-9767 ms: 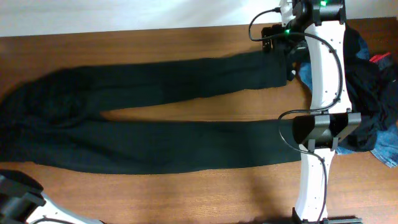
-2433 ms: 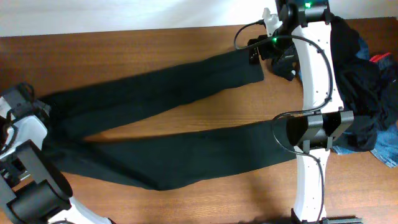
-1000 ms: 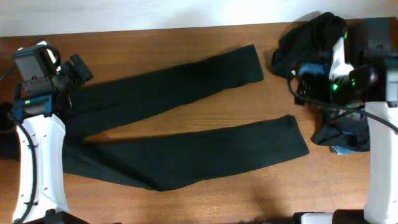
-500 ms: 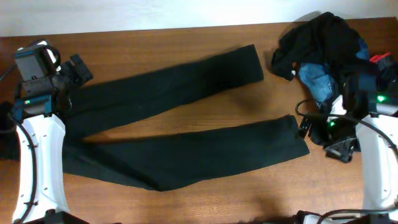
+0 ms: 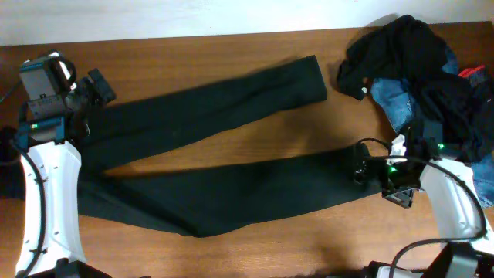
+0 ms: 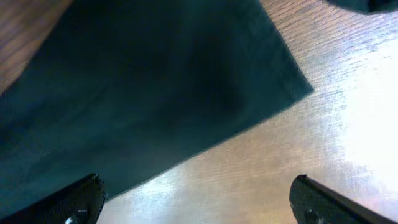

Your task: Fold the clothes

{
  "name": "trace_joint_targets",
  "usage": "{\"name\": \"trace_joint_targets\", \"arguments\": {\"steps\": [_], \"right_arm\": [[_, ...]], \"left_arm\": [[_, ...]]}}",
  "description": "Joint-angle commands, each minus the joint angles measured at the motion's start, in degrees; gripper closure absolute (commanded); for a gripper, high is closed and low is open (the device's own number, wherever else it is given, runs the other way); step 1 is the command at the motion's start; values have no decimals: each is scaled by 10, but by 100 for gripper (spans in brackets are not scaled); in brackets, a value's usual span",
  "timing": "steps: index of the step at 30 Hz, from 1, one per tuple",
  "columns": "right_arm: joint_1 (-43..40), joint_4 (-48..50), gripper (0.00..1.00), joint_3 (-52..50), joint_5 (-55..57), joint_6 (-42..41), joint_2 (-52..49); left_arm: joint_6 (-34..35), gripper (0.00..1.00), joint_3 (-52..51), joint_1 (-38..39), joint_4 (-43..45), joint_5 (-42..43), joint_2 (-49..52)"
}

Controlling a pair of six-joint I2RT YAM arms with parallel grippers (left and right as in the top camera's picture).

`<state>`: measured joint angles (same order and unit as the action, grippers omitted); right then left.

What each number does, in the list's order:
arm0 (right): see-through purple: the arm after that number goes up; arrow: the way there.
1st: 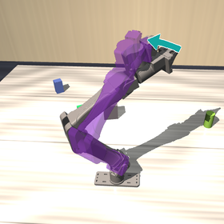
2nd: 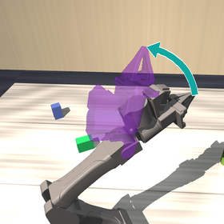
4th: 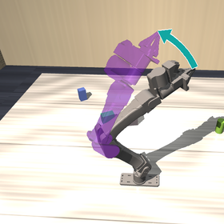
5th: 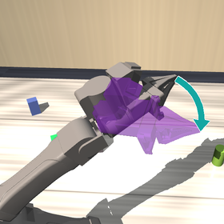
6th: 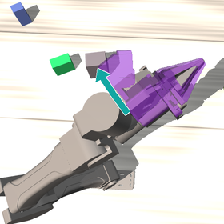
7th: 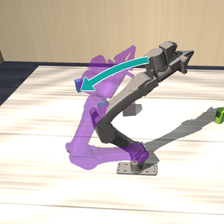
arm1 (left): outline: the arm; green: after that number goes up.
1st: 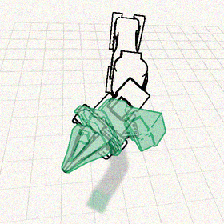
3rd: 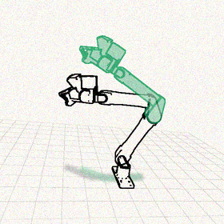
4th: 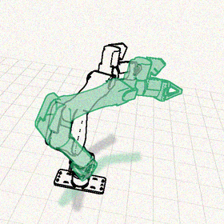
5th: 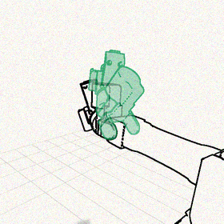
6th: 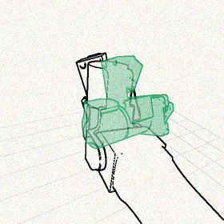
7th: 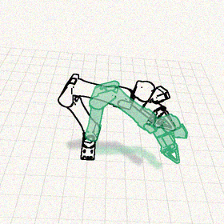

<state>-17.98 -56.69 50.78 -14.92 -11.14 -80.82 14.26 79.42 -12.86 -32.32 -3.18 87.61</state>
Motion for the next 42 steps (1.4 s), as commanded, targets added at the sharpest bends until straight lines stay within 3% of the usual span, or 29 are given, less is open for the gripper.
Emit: {"name": "trace_joint_targets", "arguments": {"steps": [1, 5, 10, 22, 37, 42], "right_arm": [[-4, 43, 0, -33, 52, -41, -22], [-4, 82, 0, -53, 89, -66, -48], [-4, 103, 8, -55, 101, -83, -80], [-4, 115, 40, -55, 100, -88, -88], [-3, 162, 43, -77, 94, -56, -88], [-3, 177, 62, -90, 92, -56, -88]], "left_arm": [[-11, 1, 5, 2, -2, -4, 6], [-11, 1, 5, 2, 3, -14, 6], [-11, 1, 5, 2, 6, -14, 6], [-11, 1, 5, 2, 5, -14, 6], [-11, 1, 5, 2, 5, -14, 6], [-11, 1, 5, 2, 5, -28, 6]]}}
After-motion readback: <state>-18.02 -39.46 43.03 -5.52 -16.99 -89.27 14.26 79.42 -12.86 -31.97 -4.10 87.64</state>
